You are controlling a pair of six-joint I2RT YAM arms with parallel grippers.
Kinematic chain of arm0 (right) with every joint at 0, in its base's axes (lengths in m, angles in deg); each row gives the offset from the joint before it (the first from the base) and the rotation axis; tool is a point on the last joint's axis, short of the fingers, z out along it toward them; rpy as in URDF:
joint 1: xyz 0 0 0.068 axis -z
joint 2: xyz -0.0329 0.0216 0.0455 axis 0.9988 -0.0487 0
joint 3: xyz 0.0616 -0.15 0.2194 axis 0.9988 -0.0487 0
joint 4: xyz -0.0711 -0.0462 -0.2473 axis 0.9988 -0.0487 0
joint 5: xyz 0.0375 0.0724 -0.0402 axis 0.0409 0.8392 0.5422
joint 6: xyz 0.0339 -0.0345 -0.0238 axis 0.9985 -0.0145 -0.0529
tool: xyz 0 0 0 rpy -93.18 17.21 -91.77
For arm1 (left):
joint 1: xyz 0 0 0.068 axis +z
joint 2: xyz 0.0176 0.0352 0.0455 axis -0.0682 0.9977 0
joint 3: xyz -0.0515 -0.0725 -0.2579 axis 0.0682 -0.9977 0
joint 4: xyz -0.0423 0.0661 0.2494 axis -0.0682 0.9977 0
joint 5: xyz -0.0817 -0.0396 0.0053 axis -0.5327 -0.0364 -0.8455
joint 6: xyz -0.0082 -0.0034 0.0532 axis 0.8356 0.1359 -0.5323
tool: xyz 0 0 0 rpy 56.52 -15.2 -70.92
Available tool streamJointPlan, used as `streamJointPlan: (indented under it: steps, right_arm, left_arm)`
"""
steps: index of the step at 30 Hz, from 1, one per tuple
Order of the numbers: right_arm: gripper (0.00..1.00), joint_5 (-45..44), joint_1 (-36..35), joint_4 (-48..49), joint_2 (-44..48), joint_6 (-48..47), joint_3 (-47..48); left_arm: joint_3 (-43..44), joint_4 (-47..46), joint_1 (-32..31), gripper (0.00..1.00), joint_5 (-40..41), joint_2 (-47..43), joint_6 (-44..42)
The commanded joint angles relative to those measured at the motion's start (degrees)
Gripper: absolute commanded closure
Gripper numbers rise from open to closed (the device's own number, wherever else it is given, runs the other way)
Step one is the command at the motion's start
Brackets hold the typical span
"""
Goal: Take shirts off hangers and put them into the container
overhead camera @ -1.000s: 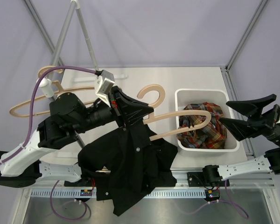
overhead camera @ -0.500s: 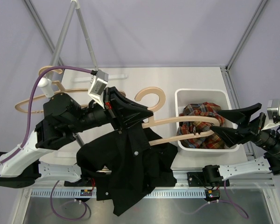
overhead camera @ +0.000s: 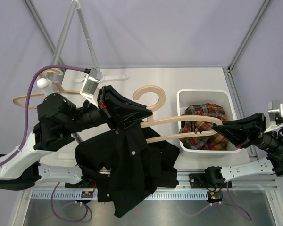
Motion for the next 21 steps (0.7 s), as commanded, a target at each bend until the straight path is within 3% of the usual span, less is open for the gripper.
streamJointPlan:
  steps: [1,4,5,6,9,13,16,21]
  right_arm:
    - [1.00,2.9,-0.2,0.1,-6.1,3.7,0.7]
    - [1.00,4.2,-0.2,1.0,-7.9,6.5,0.0]
    - [1.00,4.4,-0.2,1.3,-8.3,8.1,-0.1]
    - [1.00,4.4,-0.2,1.3,-8.9,8.8,0.0]
    - [1.00,4.9,-0.2,0.2,-9.4,11.8,1.2]
    - [1.00,5.8,-0.2,-1.1,-7.6,14.2,2.1]
    - [1.00,4.8,-0.2,-2.4,-5.2,15.1,2.7]
    - [1.00,1.6,-0.2,-6.9,-2.0,16.3,4.9]
  left_arm:
    - [1.5,-3.4,-0.3,1.00,-1.1,0.4,0.7]
    - [1.2,-1.8,-0.3,0.93,1.3,0.0,0.1]
    - [1.0,-1.4,-0.3,0.84,2.2,-0.3,0.2]
    - [0.2,-1.1,-0.3,0.57,3.0,-0.9,0.2]
    - [-0.5,0.6,-0.2,0.34,5.6,-1.8,-0.1]
    - [-1.4,2.6,-0.3,0.12,9.5,-3.1,0.0]
    - [-2.2,2.5,-0.3,0.02,10.5,-4.5,-0.2]
    - [-2.2,6.1,-0.3,0.01,13.5,-7.2,-1.6]
